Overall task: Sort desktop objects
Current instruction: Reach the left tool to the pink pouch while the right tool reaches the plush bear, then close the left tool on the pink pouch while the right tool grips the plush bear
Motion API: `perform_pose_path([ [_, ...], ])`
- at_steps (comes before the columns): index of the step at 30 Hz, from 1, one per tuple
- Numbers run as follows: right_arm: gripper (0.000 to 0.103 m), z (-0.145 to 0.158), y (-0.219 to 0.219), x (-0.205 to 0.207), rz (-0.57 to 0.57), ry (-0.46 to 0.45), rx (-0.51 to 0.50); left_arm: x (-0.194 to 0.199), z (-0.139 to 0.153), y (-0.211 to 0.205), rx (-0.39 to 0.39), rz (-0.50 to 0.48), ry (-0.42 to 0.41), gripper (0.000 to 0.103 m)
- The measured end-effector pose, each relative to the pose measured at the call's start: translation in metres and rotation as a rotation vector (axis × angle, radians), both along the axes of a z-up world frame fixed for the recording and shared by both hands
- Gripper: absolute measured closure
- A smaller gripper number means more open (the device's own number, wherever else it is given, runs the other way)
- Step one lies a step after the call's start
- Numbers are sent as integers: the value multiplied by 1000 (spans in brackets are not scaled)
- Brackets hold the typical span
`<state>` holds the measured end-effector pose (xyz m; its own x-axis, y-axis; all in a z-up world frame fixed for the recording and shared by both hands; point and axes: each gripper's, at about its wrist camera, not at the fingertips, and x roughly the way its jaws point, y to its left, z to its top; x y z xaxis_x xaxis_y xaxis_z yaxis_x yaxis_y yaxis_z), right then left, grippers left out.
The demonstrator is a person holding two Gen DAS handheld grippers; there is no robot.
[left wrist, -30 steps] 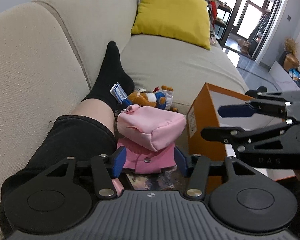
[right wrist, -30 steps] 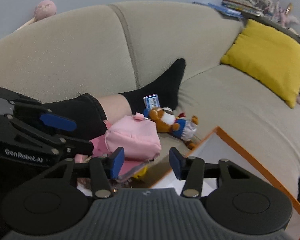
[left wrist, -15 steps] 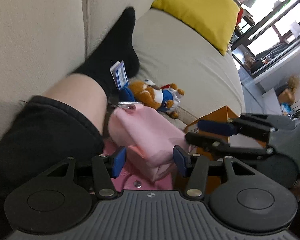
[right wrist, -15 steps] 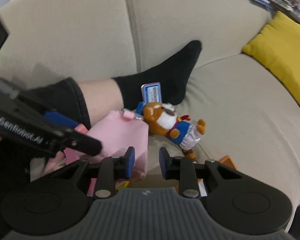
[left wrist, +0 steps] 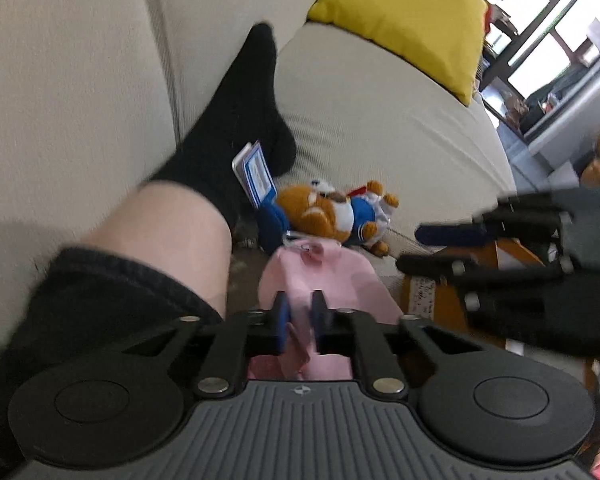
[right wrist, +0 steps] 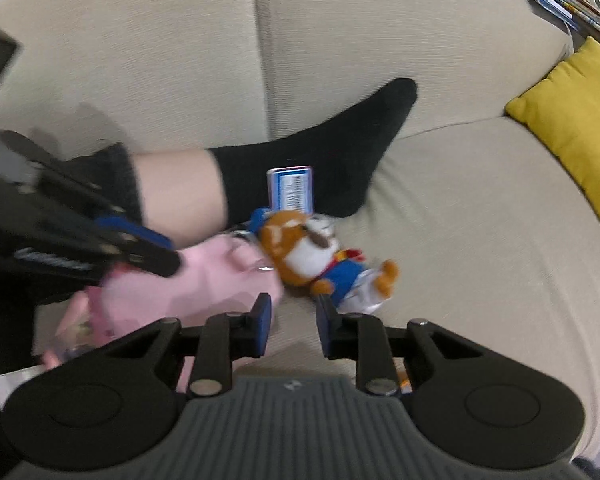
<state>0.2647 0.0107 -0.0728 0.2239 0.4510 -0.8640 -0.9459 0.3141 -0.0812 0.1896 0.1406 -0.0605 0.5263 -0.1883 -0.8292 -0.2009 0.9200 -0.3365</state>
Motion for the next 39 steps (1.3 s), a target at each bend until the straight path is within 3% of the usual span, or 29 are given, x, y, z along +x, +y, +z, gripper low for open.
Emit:
perform_pose_path([
  [4,77,-7,16,10,56,-55,-65,-1,18,-4,94,-35,-45,95],
  [8,63,-19,34,13,150,-91,-145,2,29,-3,178,-56,-52,95],
  [12,63,-38,48,11,225,-115,-234,10,19,6,170,-32,13,95],
  [14,62,-47,53,9,253,-137,-278,12,12,10,138,-23,35,88],
  [18,60,-53,60,5,291,-198,-320,14,3,10,107,-35,71,54],
  [23,64,-60,70,6,294,-242,-356,17,-3,5,84,-48,74,52],
  [31,78,-36,54,5,219,-235,-243,0,3,8,95,-4,-1,92],
  [39,85,25,34,6,30,-95,-41,-24,26,4,119,43,-84,94],
])
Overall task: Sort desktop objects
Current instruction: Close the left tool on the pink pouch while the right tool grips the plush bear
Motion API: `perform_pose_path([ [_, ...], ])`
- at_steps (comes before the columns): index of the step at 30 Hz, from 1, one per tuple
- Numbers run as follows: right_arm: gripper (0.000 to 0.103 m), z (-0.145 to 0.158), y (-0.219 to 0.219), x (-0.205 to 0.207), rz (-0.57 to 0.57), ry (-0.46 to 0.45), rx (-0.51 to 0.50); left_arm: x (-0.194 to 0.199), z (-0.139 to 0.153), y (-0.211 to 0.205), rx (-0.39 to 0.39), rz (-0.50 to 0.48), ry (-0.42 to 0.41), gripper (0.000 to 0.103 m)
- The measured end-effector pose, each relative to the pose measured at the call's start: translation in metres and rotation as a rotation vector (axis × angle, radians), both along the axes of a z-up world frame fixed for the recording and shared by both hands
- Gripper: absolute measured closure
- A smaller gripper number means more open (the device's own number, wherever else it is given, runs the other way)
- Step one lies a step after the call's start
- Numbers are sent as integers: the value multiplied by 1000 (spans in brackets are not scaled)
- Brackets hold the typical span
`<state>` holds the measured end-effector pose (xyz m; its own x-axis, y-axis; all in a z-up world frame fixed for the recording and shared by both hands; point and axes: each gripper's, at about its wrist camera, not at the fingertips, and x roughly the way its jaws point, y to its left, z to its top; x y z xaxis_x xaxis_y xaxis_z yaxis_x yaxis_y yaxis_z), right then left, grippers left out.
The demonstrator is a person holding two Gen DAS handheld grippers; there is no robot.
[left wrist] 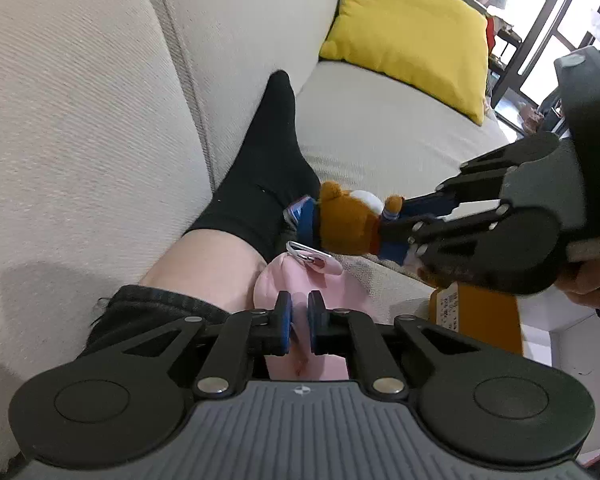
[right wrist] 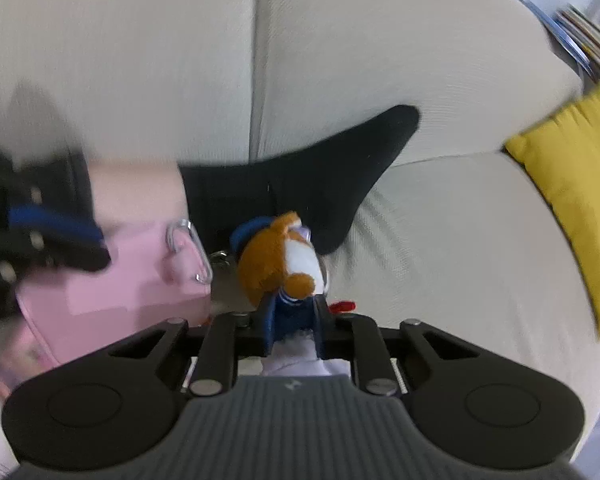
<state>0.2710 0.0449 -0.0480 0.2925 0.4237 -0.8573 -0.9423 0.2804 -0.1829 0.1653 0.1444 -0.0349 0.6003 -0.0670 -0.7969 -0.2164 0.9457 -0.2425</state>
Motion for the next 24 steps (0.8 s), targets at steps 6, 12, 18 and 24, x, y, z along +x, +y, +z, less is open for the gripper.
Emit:
perform_pose_path([
  [6,86,34,-23,-19,-73,127,100,-28,24,-1,26,-11,-40,99],
  [12,90,41,-50,-61,-128,255,178,-60,29,-4,49,-16,-31,103],
  [18,92,18,-51,-78,-165,260,188,-69,16,8,-11,97,24,60],
  [24,91,10,-49,-67,-181,274,175,-65,9,19,-93,167,-17,42],
])
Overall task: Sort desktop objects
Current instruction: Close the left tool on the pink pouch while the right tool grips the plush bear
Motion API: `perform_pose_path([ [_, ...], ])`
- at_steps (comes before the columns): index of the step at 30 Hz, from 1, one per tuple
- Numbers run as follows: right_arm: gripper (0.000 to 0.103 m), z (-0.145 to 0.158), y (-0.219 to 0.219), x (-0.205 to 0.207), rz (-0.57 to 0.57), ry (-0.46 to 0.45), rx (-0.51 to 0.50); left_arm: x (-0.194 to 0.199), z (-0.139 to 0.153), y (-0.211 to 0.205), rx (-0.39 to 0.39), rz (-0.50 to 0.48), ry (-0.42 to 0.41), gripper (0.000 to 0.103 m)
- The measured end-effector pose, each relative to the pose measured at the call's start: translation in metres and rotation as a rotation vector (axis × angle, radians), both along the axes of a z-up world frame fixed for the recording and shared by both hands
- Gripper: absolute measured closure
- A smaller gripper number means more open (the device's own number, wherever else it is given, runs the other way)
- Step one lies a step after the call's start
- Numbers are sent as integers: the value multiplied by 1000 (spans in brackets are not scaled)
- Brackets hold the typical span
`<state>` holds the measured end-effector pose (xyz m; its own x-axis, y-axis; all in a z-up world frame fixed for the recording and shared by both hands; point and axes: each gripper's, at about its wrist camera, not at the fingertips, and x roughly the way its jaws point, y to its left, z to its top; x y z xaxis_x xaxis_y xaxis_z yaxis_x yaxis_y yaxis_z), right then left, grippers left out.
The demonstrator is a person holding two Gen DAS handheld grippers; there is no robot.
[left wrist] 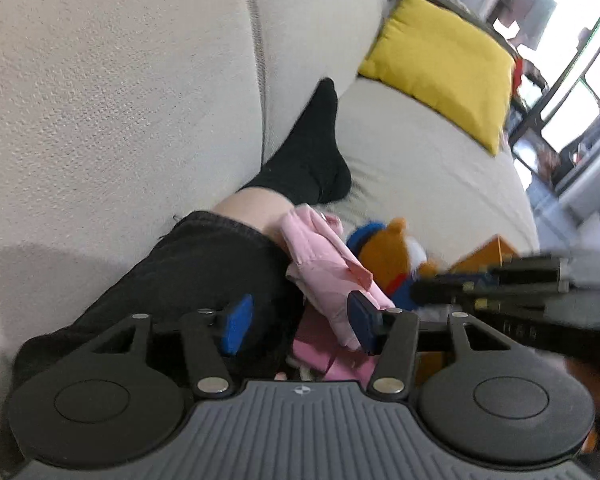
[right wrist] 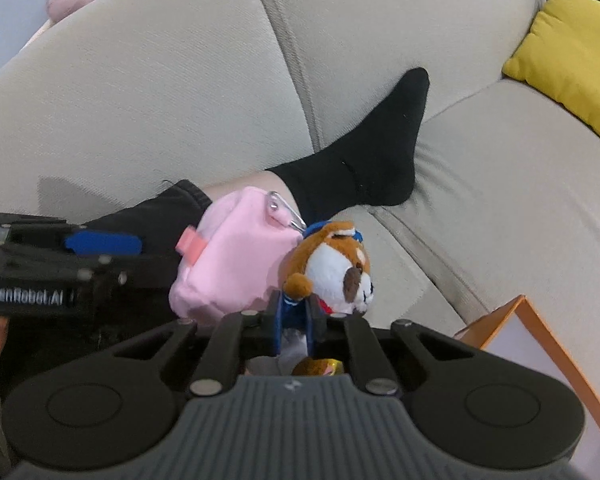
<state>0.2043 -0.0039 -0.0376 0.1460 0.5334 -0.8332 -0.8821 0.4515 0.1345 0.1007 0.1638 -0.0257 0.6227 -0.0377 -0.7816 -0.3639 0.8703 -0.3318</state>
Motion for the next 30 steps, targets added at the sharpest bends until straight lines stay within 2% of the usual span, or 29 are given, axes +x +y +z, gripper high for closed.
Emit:
perform_pose_path([
  [5,91,-2,5,8,13,7,-12,28,-5,13,-89,60,-2,41],
  [9,91,-4,9,13,28,19,-38,55,-9,22,-141,65,23,41],
  [13,91,-13,12,20,30,48,-77,80,-12,18,-150,17,54,34],
  [15,91,-16,14,24,31,46,-83,91,-15,19,-182,1,71,34],
  [22,89,-17,28,30,58,39,-135,120,-22,18,-225,-34,121,34],
  [23,86,-18,30,32,63,38,-143,124,-23,18,-231,-41,128,34],
  [24,79,-19,32,33,67,35,-153,128,-25,17,-231,-46,137,34],
  [27,66,-25,41,36,70,28,-195,140,-30,12,-199,-64,169,34],
  [30,65,-33,47,40,67,-6,-239,151,-36,3,-150,-94,205,34],
])
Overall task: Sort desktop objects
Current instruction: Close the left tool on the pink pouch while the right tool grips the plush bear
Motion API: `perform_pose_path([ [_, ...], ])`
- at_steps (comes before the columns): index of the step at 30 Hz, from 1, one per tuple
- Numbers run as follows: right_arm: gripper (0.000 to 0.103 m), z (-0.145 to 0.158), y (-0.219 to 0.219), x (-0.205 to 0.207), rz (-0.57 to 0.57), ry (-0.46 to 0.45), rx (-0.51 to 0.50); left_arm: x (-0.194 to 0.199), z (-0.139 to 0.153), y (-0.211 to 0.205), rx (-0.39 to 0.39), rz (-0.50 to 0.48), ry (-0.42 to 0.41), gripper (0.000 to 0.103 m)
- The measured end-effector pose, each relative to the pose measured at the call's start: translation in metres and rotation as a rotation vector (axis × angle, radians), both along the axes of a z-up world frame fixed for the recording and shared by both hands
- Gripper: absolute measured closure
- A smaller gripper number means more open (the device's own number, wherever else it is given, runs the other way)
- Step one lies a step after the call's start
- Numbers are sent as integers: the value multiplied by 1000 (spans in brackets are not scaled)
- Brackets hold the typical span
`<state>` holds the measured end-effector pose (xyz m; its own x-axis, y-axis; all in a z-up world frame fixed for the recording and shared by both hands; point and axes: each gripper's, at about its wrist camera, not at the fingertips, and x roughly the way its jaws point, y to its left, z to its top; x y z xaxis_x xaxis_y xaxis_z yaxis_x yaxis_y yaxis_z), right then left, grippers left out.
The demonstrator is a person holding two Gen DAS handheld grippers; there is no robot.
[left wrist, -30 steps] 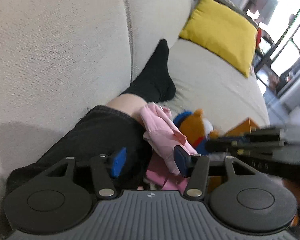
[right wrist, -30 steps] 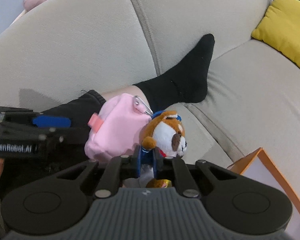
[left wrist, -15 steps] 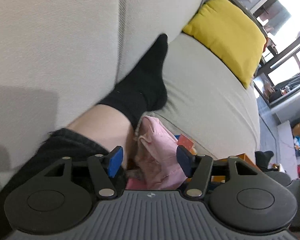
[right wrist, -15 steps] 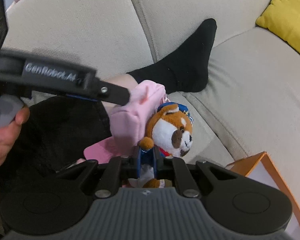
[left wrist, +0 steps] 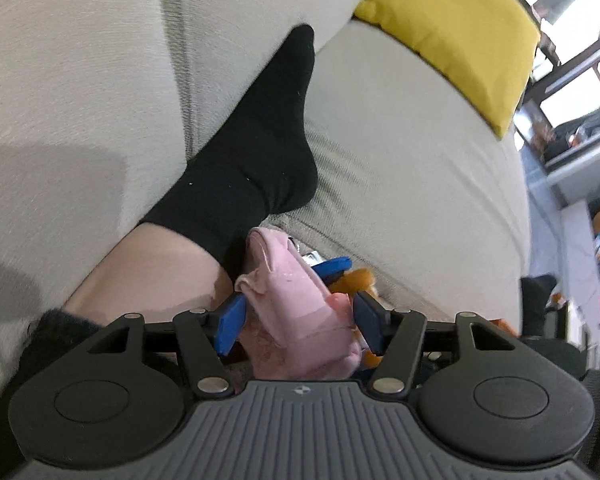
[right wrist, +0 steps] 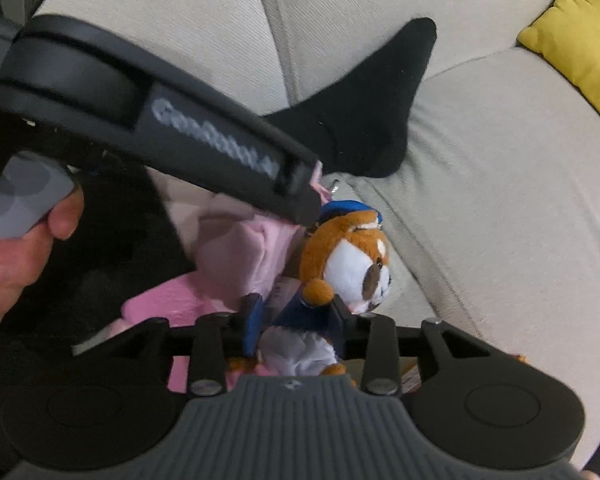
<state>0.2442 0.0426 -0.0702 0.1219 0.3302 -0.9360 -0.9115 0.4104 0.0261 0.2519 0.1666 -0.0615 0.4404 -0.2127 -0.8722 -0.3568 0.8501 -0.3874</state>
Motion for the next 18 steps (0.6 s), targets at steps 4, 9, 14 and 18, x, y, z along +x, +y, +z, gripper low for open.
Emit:
perform_pose_path([
  [4,64,-7,1,7,-8,-6,-30,1,-3,-6,29,-37,-6,37],
  [9,63,-13,1,11,-5,-19,-42,-10,3,-5,55,-51,-39,52],
  [14,65,-28,1,12,0,-59,-85,-26,8,-5,91,-57,-72,63],
  [18,72,-24,-4,14,-45,-58,-54,-41,12,-4,118,-59,-94,71],
])
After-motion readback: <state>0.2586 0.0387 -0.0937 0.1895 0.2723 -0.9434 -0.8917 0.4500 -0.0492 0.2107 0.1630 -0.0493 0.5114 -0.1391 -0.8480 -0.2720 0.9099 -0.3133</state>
